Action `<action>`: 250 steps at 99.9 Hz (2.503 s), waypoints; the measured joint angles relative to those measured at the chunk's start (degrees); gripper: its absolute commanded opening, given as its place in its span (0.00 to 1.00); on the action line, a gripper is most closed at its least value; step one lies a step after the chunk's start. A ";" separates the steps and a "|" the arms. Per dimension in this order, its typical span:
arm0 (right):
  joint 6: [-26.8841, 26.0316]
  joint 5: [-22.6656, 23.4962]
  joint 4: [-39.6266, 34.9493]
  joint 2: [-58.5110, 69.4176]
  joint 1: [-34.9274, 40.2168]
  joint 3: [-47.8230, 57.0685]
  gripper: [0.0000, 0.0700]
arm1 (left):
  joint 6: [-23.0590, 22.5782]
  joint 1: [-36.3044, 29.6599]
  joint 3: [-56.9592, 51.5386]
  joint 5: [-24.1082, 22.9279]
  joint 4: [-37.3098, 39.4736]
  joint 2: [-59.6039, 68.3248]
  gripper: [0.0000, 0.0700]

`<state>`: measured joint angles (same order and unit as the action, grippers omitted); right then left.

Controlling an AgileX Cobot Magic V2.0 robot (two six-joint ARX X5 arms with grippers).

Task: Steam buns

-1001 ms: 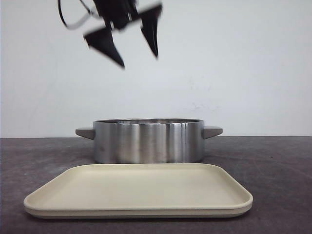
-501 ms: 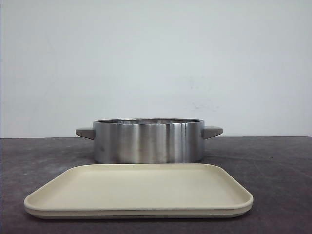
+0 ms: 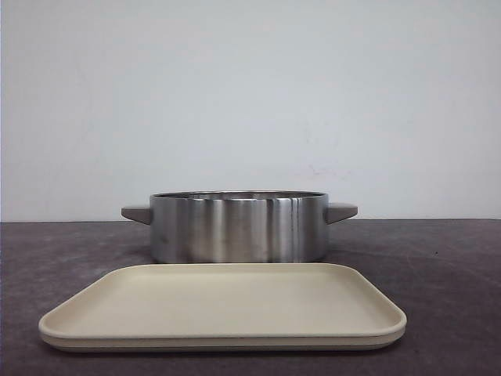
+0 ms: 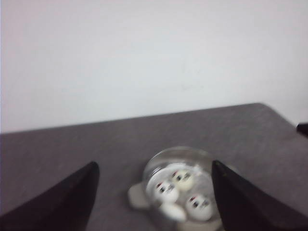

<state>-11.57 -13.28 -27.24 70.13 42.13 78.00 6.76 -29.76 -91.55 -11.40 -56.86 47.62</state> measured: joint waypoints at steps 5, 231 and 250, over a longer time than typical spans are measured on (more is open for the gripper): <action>0.85 1.03 2.45 0.00 0.42 -2.05 0.01 | 0.04 0.00 3.28 -0.66 0.09 -2.78 0.59; 13.90 4.68 24.37 -47.30 -34.58 -49.83 0.01 | 3.13 0.00 15.08 -0.79 3.34 -12.31 0.00; 11.72 4.68 24.72 -56.46 -40.17 -63.54 0.01 | 3.15 0.00 15.08 -0.79 3.34 -12.31 0.00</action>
<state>0.14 -8.60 -2.52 13.67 1.96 14.46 9.91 -29.76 -76.47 -12.19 -53.52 35.31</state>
